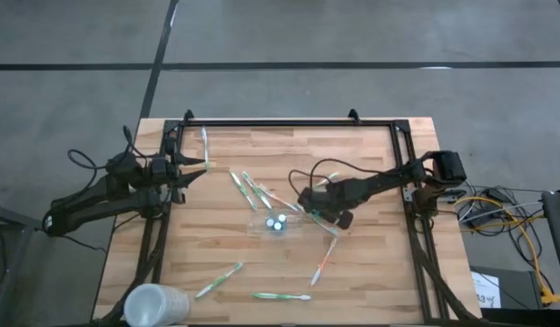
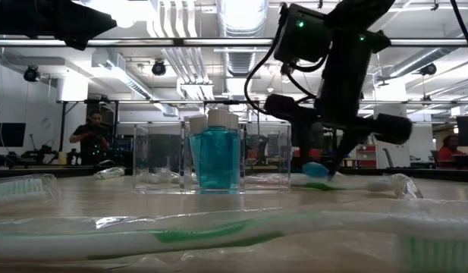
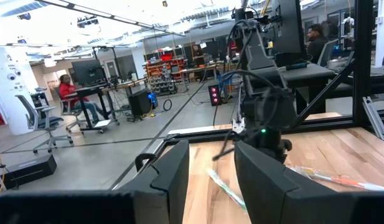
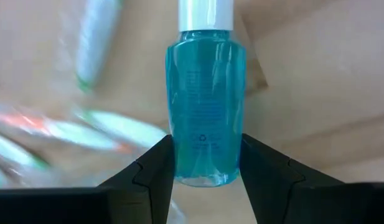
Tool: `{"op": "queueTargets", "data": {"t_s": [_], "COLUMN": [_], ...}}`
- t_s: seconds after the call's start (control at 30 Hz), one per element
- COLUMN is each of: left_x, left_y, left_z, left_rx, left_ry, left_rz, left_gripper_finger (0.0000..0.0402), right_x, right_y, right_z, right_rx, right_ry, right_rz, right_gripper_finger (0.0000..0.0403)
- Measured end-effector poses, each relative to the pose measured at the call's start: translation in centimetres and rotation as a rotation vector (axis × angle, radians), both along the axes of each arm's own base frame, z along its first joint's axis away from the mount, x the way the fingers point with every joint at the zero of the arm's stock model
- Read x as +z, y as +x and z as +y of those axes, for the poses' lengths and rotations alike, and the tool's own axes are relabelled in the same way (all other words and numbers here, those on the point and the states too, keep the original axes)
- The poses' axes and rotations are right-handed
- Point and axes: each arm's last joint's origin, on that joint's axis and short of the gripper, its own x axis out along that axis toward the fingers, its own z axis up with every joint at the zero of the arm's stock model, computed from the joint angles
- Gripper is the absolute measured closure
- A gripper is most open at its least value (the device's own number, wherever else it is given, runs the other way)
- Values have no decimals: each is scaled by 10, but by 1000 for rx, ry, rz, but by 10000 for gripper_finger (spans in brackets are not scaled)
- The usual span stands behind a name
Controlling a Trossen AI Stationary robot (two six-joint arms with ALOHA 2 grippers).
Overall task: Pick & Place toothbrushing station
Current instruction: Put the blue mouthwash bottle into the transparent organizer
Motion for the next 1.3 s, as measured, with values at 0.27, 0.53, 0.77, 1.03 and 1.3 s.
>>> {"op": "queueTargets", "data": {"t_s": [0.27,0.53,0.77,1.03,1.3], "left_x": [0,0,0,0,0], "left_y": [0,0,0,0,0], "left_z": [0,0,0,0,0], "left_rx": [0,0,0,1,0], "left_ry": [0,0,0,0,0], "left_rz": [0,0,0,0,0], "left_gripper_finger": [268,268,268,268,268], "right_x": [-2,-3,-2,-3,-3], "right_y": [-9,-18,-22,-26,-33], "right_z": [21,41,58,70,77], "right_rx": [324,672,1035,1327,1473], "right_ry": [68,87,30,-39,-54], "right_rz": [80,122,93,68,95], "right_gripper_finger": [238,243,236,234,234]}}
